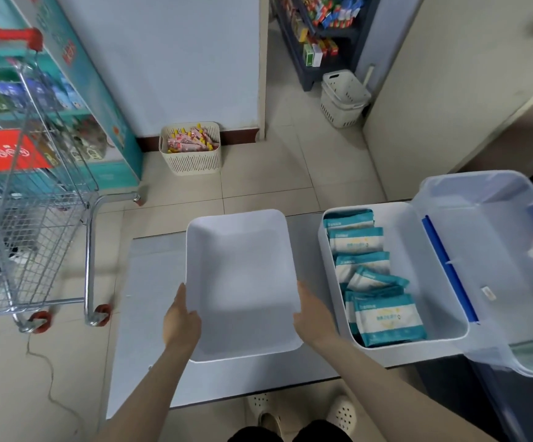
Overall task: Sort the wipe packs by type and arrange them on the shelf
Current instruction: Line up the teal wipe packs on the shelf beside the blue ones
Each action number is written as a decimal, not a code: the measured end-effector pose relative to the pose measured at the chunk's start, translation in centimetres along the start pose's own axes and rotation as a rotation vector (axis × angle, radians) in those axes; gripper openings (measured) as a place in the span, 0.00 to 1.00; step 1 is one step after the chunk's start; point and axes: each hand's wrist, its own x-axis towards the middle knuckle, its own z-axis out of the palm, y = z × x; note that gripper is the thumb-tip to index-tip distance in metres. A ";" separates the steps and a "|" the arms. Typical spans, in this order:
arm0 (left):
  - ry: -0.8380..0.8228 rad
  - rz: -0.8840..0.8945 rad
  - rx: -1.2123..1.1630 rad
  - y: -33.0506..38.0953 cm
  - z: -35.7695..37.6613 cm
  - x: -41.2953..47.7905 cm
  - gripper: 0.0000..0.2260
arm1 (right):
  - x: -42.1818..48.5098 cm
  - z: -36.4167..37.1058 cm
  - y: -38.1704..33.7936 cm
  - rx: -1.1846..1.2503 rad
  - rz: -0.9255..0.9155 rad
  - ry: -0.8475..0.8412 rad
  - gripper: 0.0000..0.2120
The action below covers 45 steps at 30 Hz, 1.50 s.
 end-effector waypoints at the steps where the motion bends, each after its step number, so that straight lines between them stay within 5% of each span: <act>1: 0.013 0.006 -0.006 0.7 -0.1 -0.1 0.31 | -0.2 -0.5 0.1 0.063 -0.003 0.007 0.27; 7: 0.125 0.235 -0.060 8.0 2.4 -2.3 0.27 | -3.5 -5.0 1.9 0.263 0.017 0.240 0.20; 12: -0.141 0.397 -0.142 15.2 7.9 -6.3 0.24 | -5.3 -9.9 6.3 0.290 0.112 0.424 0.14; 17: -0.377 0.314 -0.157 18.6 13.3 -8.8 0.22 | -6.9 -13.9 11.7 0.368 0.216 0.501 0.16; 28: -0.351 0.285 0.124 19.0 17.0 -7.9 0.10 | -6.6 -17.7 16.5 0.159 0.225 0.419 0.21; 35: -0.233 0.234 0.444 18.1 16.5 -5.4 0.23 | -4.9 -17.3 17.1 0.183 0.230 0.254 0.22; 41: -0.182 0.194 0.450 17.4 17.0 -3.8 0.05 | -2.9 -16.0 17.5 0.152 0.228 0.173 0.16; 45: -0.191 0.186 0.403 17.9 16.4 -4.0 0.03 | -2.8 -16.0 17.4 0.132 0.221 0.173 0.14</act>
